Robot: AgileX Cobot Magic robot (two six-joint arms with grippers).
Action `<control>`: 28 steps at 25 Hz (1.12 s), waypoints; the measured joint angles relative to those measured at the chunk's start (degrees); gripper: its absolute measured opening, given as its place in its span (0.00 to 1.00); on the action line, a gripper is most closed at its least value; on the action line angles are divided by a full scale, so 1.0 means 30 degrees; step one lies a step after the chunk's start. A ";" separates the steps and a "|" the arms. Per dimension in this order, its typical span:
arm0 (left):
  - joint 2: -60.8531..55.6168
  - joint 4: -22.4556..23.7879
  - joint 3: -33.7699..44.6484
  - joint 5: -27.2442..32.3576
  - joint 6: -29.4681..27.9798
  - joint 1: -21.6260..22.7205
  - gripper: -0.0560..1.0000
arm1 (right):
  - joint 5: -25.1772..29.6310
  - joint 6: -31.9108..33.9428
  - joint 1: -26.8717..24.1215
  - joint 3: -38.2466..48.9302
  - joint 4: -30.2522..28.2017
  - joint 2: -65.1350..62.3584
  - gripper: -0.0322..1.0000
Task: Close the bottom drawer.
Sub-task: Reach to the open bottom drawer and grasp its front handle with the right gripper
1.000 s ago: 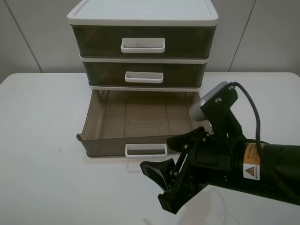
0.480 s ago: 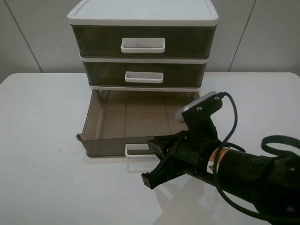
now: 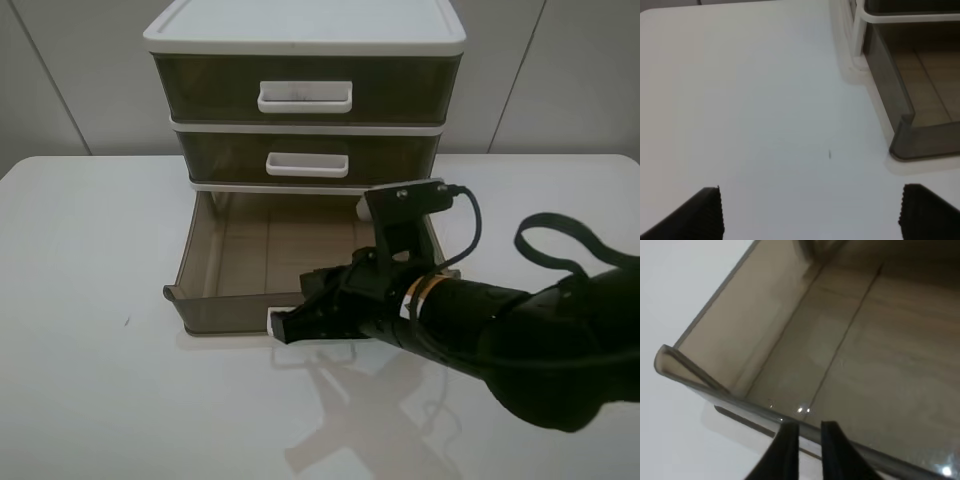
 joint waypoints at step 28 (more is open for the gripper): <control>0.0000 0.0000 0.0000 0.0000 0.0000 0.0000 0.73 | 0.3544 0.0651 -0.0662 -0.2268 0.2512 0.2207 0.05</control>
